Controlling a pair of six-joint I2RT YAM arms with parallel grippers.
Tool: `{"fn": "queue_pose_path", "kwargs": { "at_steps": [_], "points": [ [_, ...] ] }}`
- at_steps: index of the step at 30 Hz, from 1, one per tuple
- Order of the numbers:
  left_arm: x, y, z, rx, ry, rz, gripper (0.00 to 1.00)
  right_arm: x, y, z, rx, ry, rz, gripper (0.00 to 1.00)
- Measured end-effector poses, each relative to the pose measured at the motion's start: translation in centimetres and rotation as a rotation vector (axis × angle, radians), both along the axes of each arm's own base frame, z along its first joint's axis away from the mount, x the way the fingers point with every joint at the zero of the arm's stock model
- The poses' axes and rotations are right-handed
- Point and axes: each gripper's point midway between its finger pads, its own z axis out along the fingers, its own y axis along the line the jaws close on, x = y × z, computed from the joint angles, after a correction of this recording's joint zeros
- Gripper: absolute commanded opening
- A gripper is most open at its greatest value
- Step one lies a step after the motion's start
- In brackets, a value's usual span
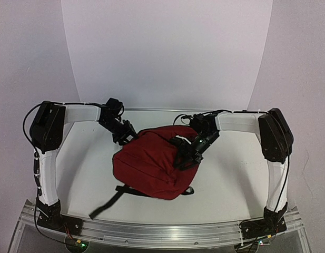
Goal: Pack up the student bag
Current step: Zip the student bag at the center of the board.
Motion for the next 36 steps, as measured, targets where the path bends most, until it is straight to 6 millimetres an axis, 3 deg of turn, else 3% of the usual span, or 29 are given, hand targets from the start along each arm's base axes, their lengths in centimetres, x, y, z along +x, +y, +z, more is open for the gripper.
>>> {"fn": "queue_pose_path", "kwargs": {
  "at_steps": [3,5,7,9,12,14,16,20,22,25,28,30,33,34,36],
  "points": [
    [4.1,0.2,0.2,-0.012,-0.055,0.009,0.58,-1.3,1.9,0.8,0.025,-0.035,0.037,0.79],
    [6.3,1.4,0.4,0.015,-0.092,0.025,0.6,-1.1,2.1,1.8,0.047,-0.061,0.031,0.79],
    [7.3,2.8,0.6,0.057,-0.113,0.038,0.62,0.5,0.9,3.0,0.066,-0.087,-0.021,0.79],
    [7.9,4.5,1.4,0.099,-0.137,0.05,0.65,3.3,-1.9,4.3,0.077,-0.119,-0.115,0.77],
    [7.3,5.9,3.2,0.146,-0.177,0.047,0.66,6.5,-7.1,5.0,0.05,-0.165,-0.263,0.76],
    [6.4,6.3,5.2,0.159,-0.214,0.035,0.66,7.0,-9.3,4.3,0.01,-0.165,-0.321,0.76],
    [5.3,6.4,8.1,0.154,-0.264,0.02,0.66,6.4,-9.7,3.0,-0.026,-0.124,-0.337,0.79],
    [3.5,5.9,14.2,0.117,-0.395,-0.008,0.67,5.8,-8.7,-0.3,-0.076,-0.023,-0.352,0.86],
    [2.5,5.5,16.0,0.101,-0.435,-0.025,0.67,6.1,-8.1,-1.7,-0.087,0.006,-0.37,0.86],
    [0.9,4.1,16.7,0.086,-0.461,-0.07,0.67,7.0,-7.2,-3.3,-0.09,0.031,-0.404,0.83],
    [-0.6,2.3,16.1,0.081,-0.454,-0.13,0.66,7.6,-6.3,-4.8,-0.087,0.057,-0.434,0.67],
    [-1.8,0.9,15.7,0.077,-0.449,-0.178,0.65,7.9,-5.9,-5.3,-0.08,0.065,-0.453,0.46],
    [-3.6,-1.7,16.1,0.054,-0.465,-0.263,0.61,8.4,-5.1,-5.1,-0.062,0.072,-0.481,0.06],
    [-4.2,-2.5,16.3,0.043,-0.47,-0.294,0.59,8.7,-4.8,-4.9,-0.052,0.066,-0.486,0.0],
    [-5.4,-4.3,16.6,0.017,-0.476,-0.351,0.54,9.2,-4.4,-4.3,-0.036,0.063,-0.495,0.0]
  ]
}}
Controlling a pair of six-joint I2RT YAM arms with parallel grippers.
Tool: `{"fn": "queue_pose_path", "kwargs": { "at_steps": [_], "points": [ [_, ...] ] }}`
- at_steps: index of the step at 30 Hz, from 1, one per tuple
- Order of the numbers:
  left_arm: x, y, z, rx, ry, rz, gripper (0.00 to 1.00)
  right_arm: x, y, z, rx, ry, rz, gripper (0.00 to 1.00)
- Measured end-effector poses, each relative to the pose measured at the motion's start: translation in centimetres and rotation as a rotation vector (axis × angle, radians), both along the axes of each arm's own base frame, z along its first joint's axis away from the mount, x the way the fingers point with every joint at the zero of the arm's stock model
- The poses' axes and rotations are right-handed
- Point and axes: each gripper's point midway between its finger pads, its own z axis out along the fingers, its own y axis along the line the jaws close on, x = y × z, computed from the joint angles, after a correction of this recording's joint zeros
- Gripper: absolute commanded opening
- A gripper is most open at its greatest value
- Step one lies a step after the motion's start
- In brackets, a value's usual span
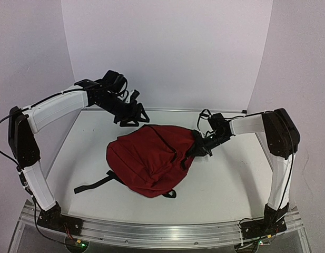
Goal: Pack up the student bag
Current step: Zip the student bag at the center of the board.
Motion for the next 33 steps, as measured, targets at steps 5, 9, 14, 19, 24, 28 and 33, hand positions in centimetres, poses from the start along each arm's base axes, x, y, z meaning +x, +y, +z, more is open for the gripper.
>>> {"fn": "queue_pose_path", "kwargs": {
  "at_steps": [5,9,14,19,24,28,33],
  "points": [
    [-3.0,-2.6,0.4,-0.01,0.001,-0.12,0.42,1.7,1.0,4.1,0.048,-0.078,-0.021,0.0],
    [-4.9,-4.3,0.9,0.002,0.006,-0.2,0.34,2.8,1.5,9.0,0.104,-0.171,-0.041,0.0],
    [-7.1,-8.3,0.6,0.019,-0.003,-0.311,0.31,2.3,2.4,11.4,0.137,-0.184,-0.051,0.0],
    [-7.8,-9.3,-2.3,0.104,0.044,-0.311,0.32,1.3,3.6,11.8,0.142,-0.177,-0.032,0.0],
    [-6.2,-8.9,-4.4,0.2,0.066,-0.26,0.31,0.3,4.4,12.9,0.154,-0.196,-0.009,0.0],
    [-6.1,-8.9,-5.0,0.254,0.068,-0.25,0.31,0.0,4.7,13.2,0.158,-0.203,-0.001,0.0],
    [-6.7,-8.6,-5.5,0.312,0.078,-0.25,0.32,0.0,4.7,13.2,0.157,-0.202,-0.002,0.0]
  ]
}}
